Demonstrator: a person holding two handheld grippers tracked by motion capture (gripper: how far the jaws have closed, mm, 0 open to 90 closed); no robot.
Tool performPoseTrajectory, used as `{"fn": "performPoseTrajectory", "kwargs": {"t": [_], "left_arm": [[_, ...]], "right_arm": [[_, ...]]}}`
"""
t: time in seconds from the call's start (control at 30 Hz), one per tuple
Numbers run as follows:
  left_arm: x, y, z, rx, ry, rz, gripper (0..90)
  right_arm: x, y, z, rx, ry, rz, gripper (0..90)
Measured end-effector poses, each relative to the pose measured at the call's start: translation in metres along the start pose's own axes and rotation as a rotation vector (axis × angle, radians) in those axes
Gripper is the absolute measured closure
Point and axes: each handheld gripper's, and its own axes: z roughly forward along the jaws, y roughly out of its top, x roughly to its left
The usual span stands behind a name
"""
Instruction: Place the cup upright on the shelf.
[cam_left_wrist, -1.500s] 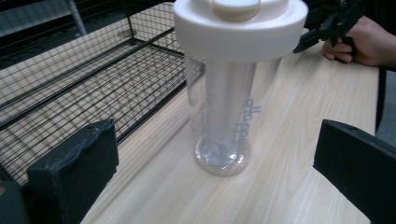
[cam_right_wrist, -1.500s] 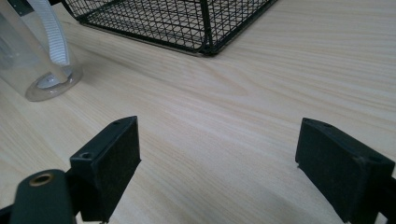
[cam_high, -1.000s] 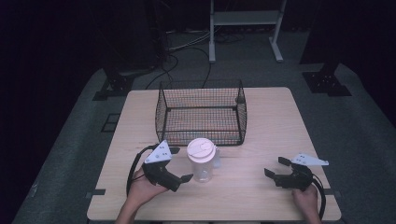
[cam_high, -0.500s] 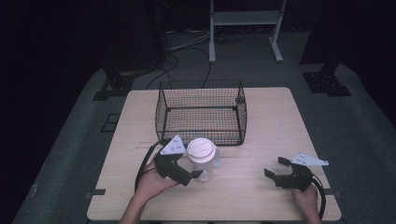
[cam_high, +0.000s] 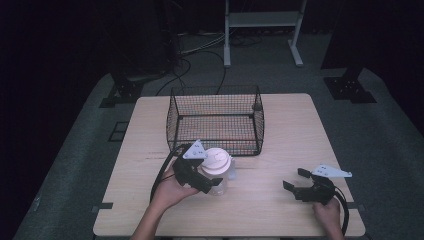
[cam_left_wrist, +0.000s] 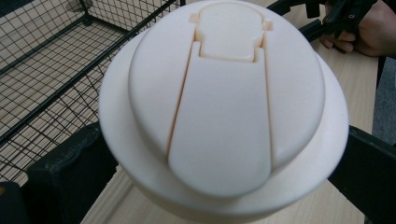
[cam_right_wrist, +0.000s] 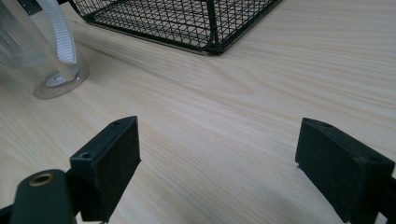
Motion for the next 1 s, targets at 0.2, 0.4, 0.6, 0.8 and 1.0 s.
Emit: {"fn": "performPoseTrajectory", "kwargs": {"t": [0.2,0.4,0.6,0.8,1.0], "left_arm": [[-0.003,0.007,0.004,0.035,0.018,0.021,0.0],[-0.005,0.012,0.008,0.070,0.037,0.041,0.0],[-0.004,0.016,0.007,0.087,0.038,0.049,4.3],[-0.004,0.019,0.007,0.111,0.036,0.049,4.8],[-0.004,0.025,0.008,0.148,0.025,0.061,5.1]], "right_arm": [[0.000,0.000,0.000,0.000,0.001,0.000,12.9],[0.000,0.000,0.000,0.001,0.002,0.001,12.9],[0.000,0.000,0.000,0.000,0.003,-0.001,12.9],[0.000,0.000,0.000,-0.001,0.003,-0.001,12.9],[0.000,0.000,0.000,-0.002,0.003,-0.001,12.9]]}}
